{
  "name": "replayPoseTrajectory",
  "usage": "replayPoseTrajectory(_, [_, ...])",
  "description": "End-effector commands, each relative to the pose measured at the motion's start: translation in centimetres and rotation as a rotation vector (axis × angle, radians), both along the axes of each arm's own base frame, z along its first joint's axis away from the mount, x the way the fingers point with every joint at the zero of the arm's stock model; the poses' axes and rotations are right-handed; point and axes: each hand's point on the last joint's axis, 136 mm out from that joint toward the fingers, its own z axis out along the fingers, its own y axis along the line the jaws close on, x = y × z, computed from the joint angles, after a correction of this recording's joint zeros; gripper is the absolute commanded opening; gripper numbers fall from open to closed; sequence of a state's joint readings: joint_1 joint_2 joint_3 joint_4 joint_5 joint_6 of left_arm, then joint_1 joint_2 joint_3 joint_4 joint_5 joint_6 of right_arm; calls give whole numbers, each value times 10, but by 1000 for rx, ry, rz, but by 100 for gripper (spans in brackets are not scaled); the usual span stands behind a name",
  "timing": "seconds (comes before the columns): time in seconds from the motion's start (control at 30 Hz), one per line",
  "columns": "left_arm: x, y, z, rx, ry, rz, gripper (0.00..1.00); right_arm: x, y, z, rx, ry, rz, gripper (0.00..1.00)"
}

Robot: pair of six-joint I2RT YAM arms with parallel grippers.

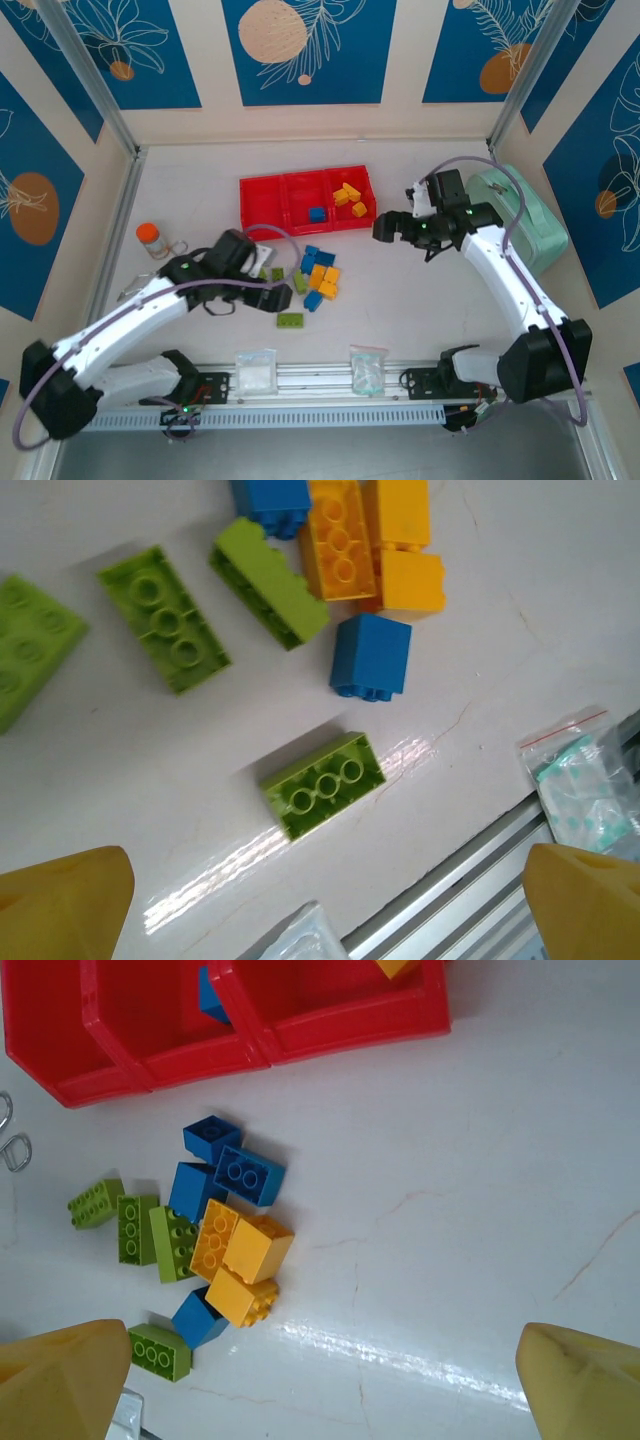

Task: Sort the legos into containers by color
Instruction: Pick up the lego from the middle-left of the table.

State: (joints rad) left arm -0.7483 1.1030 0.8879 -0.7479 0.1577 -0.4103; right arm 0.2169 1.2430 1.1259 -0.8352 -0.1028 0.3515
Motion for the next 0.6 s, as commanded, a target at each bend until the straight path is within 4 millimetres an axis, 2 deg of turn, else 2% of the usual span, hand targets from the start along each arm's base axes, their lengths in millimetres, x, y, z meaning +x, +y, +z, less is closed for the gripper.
replayPoseTrajectory(0.0, [15, -26, -3, 119, -54, -8, 99, -9, -3, 6, 46, -27, -3, 99])
replayPoseTrajectory(0.17, [15, -84, -23, 254, -6, -169, 97, -17, -29, 11, 37, -81, -113, 99])
replayPoseTrajectory(0.3, [9, -118, -44, 346, 59, -272, 86, -21, -45, 22, 66, -153, -189, 99])
replayPoseTrajectory(0.43, [13, -131, -61, 403, 94, -272, 81, -26, -51, 25, 77, -179, -217, 99])
replayPoseTrajectory(0.57, [20, -129, -62, 429, 78, -234, 81, -27, -50, 22, 78, -169, -213, 99])
